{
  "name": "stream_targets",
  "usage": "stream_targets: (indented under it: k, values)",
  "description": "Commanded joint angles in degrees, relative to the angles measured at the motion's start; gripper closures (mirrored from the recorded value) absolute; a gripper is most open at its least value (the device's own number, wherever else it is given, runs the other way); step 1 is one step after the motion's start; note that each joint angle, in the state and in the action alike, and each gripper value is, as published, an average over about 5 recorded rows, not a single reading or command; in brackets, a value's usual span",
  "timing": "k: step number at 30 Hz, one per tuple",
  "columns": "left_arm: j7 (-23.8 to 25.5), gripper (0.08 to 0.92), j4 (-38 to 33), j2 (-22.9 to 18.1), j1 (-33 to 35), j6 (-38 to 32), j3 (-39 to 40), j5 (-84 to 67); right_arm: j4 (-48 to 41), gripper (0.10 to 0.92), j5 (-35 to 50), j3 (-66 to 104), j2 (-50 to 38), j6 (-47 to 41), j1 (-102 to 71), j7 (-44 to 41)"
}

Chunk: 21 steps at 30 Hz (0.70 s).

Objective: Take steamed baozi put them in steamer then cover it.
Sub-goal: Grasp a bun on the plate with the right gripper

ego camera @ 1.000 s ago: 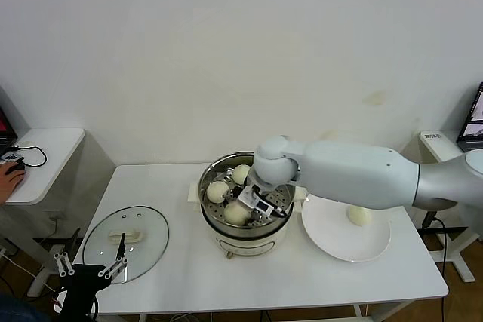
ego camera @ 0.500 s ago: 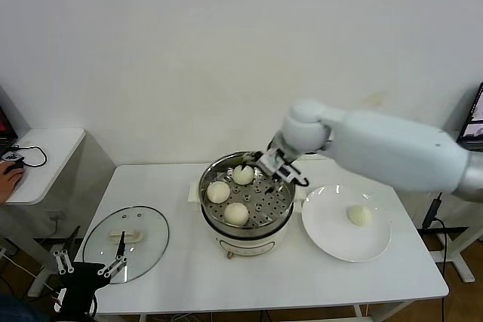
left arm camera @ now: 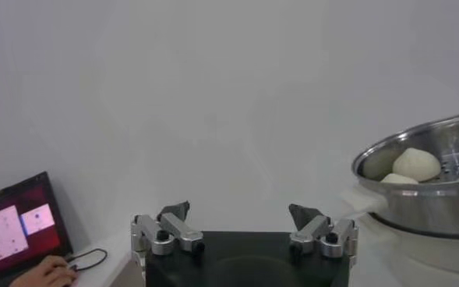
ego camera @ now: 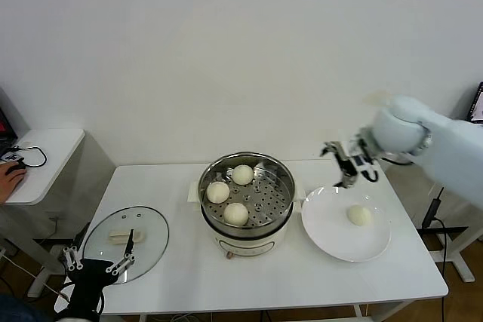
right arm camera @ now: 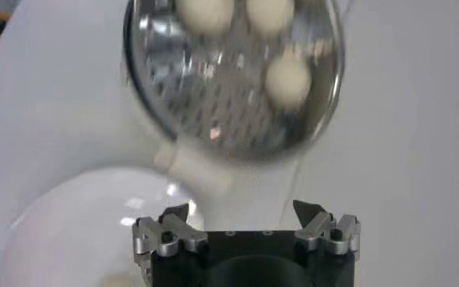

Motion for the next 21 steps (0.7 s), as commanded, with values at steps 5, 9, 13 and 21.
stream_targets:
  k: [5,9,13,21]
  values:
    - [0.2,0.177,-0.2,0.9,0.2,0.4,0.4,0.3,-10.9,0.203,-11.6,28.9,-7.8,2.0,-35.3,-0.3]
    - [0.2,0.177,-0.2,0.7,0.5,0.4,0.5,0.5,-15.3,0.202,-13.7,31.9,-4.8,3.2,-38.9,0.0]
    - [0.1,0.177,-0.2,0.5,0.8,0.4,0.3,0.5,-19.8,0.203,-15.4,32.5,-0.6,4.0,-39.4,0.5]
    - [0.1,0.177,0.0,0.2,1.3,0.3,-0.8,0.4,-25.2,0.203,-16.8,31.2,6.4,5.6,-38.1,1.2]
